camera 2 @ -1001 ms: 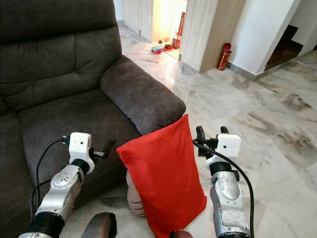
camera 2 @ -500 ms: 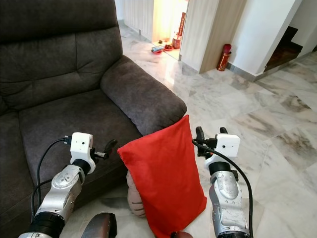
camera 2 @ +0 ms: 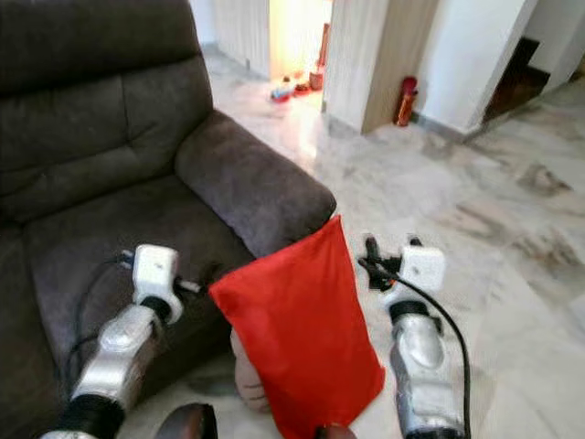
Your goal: Move the pillow to the sofa from floor
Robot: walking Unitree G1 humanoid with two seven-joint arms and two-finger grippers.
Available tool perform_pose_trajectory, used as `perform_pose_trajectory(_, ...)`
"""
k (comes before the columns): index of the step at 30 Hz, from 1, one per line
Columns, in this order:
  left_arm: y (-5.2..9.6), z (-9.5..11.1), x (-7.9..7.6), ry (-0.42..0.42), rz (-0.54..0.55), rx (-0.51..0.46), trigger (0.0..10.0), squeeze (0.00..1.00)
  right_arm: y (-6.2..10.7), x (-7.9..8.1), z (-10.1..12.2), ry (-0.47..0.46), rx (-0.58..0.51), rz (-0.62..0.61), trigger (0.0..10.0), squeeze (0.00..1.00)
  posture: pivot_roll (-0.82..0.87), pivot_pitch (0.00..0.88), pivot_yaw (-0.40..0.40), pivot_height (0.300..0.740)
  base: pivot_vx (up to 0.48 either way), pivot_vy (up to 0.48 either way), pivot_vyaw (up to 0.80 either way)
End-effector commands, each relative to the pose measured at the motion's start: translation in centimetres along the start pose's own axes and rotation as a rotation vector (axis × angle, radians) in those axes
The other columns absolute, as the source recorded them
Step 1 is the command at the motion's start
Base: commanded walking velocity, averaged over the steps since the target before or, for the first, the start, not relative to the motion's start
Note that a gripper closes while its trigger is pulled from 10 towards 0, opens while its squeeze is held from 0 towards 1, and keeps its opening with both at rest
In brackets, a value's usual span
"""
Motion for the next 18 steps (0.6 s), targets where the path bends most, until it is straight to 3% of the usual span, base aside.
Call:
perform_pose_trajectory(1,0.16,0.09,1.0,-0.018,0.022,0.008,10.0,0.0,-0.4,0.83,0.5,-0.015,-0.015,0.018,10.0,0.0,-0.04,0.0,-0.061,0.637,0.368,0.0,0.0)
perform_pose_trajectory(13,0.24,0.05,1.0,-0.013,0.02,0.009,10.0,0.0,-0.53,1.01,0.48,-0.016,-0.014,0.024,10.0,0.0,-0.04,0.0,-0.063,0.637,0.348,0.0,0.0)
perform_pose_trajectory(17,0.24,-0.21,0.85,-0.002,0.005,0.02,10.0,0.0,-0.55,1.04,0.5,-0.016,-0.014,0.024,10.0,0.0,-0.04,0.0,-0.064,0.637,0.0,0.0,0.0)
perform_pose_trajectory(18,0.26,-0.45,0.83,0.049,0.009,0.031,10.0,0.0,-0.56,1.06,0.5,-0.015,-0.014,0.026,10.0,0.0,-0.04,0.0,-0.065,0.637,0.0,0.0,0.0)
Point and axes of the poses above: a point about 5 cm out from each wrist's last joint towards the gripper, its own y axis pointing back from the gripper into the wrist, its own z axis along the axis of the wrist's last joint, x = y × z, the point moved 4 cm from there along -y, pointing out of the wrist towards the gripper, and after that the axes turned 4 degrees about y, right-handed, at the moved point
